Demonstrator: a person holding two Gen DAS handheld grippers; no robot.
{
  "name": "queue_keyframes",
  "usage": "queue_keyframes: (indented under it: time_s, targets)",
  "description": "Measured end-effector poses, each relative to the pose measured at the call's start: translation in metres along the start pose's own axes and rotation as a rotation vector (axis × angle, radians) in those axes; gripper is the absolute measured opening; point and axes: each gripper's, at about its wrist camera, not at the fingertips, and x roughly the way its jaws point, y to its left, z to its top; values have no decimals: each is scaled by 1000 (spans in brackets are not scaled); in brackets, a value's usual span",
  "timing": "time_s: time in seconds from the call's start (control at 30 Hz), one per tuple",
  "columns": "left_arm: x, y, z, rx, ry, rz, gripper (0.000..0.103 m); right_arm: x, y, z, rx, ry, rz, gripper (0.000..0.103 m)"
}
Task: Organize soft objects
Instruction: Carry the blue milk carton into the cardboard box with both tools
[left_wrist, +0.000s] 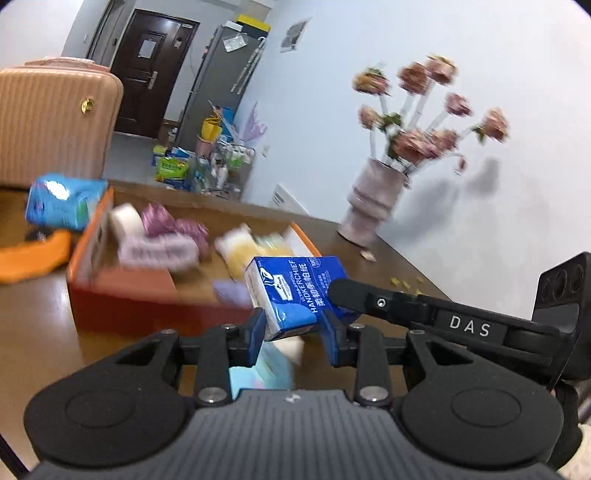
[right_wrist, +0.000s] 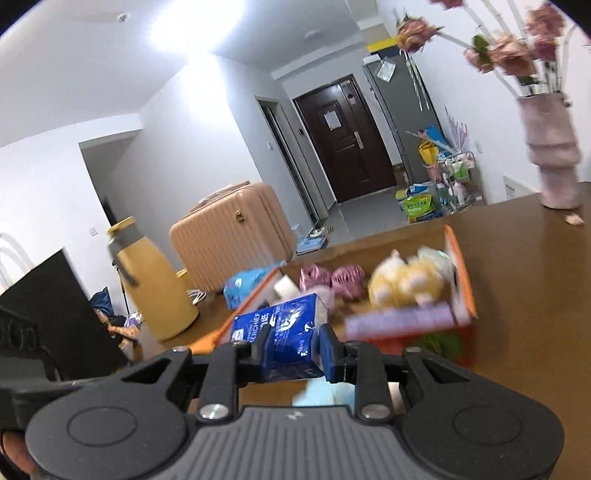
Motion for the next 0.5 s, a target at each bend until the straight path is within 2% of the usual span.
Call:
queue_keyframes:
  time_s: [0.2,0.4,0.5]
  targets:
    - [79,58,48,-52,154,21,34,93,-3,35,-39,83,-54,26]
    - [130,90,37,-60,290,41,33,158,-24,34,-57,257,-131,26]
    - [125,86,30,15,274,49,38,168,-27,23,-82,352,-135,26]
